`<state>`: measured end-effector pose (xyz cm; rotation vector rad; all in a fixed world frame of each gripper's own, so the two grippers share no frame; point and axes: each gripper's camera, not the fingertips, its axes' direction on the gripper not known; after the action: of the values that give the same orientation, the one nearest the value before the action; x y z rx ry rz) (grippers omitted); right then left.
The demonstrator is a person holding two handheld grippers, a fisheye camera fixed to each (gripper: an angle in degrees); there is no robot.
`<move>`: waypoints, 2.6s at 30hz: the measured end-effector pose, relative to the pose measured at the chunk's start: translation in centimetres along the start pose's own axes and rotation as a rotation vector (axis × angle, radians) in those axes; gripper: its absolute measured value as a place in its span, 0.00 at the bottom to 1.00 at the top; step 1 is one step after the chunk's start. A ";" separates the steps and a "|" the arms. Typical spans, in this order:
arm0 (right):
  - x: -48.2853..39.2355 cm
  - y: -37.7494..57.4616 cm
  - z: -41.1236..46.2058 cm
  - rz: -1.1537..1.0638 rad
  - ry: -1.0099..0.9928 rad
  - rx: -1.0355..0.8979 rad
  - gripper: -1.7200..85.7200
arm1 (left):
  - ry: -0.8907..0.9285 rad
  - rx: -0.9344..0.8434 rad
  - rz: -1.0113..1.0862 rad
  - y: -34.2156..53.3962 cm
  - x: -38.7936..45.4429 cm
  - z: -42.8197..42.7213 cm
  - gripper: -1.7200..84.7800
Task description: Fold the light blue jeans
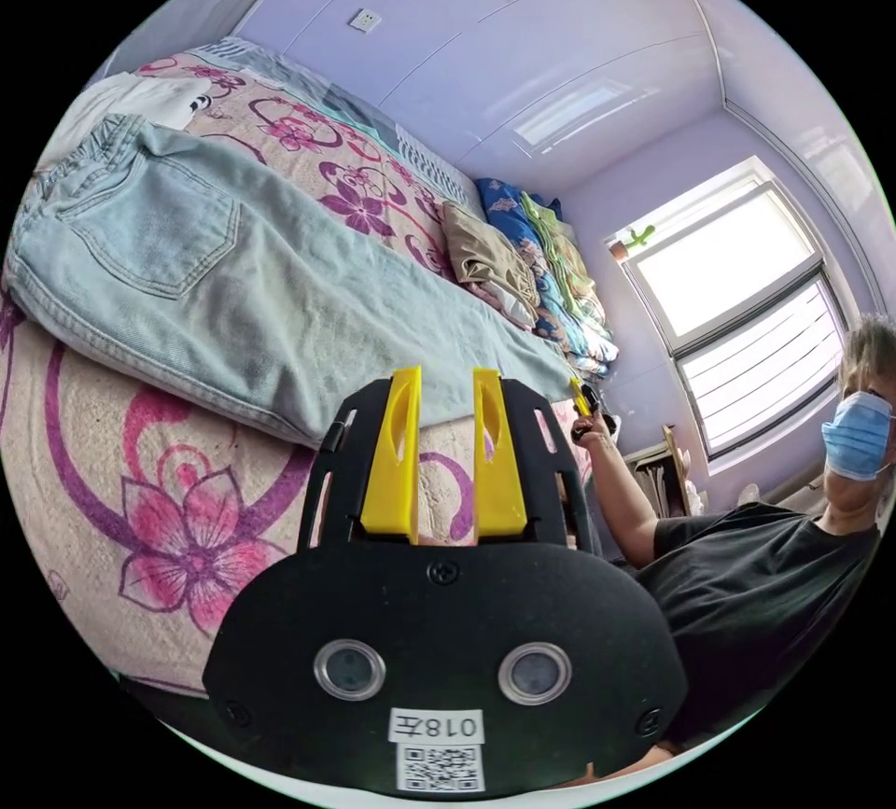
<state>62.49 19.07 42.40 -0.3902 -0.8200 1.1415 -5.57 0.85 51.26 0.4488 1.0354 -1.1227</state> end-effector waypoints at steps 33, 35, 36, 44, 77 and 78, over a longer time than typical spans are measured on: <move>-25.7 55.3 42.7 -1.271 0.402 -0.760 0.05 | 0.215 0.267 -0.275 5.8 -13.5 2.8 0.11; -26.3 57.2 43.1 -1.325 0.442 -0.718 0.05 | 0.205 0.268 -0.247 6.0 -13.6 2.2 0.11; -27.0 58.2 43.2 -1.352 0.463 -0.696 0.05 | 0.205 0.272 -0.243 6.1 -13.6 2.1 0.11; -27.4 68.0 43.9 -1.774 0.565 -0.692 0.09 | 0.169 0.316 -0.220 5.8 -14.3 1.2 0.11; -25.6 62.4 47.2 -1.438 0.102 -0.952 0.04 | 0.141 0.233 -0.276 5.6 -15.7 4.0 0.10; -25.2 62.4 47.2 -1.435 0.099 -0.947 0.05 | 0.130 0.238 -0.271 5.5 -15.4 3.7 0.10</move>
<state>-17.25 14.77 22.94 -0.4644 -1.1803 -0.6435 0.07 8.29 65.24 0.5895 1.1031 -1.4834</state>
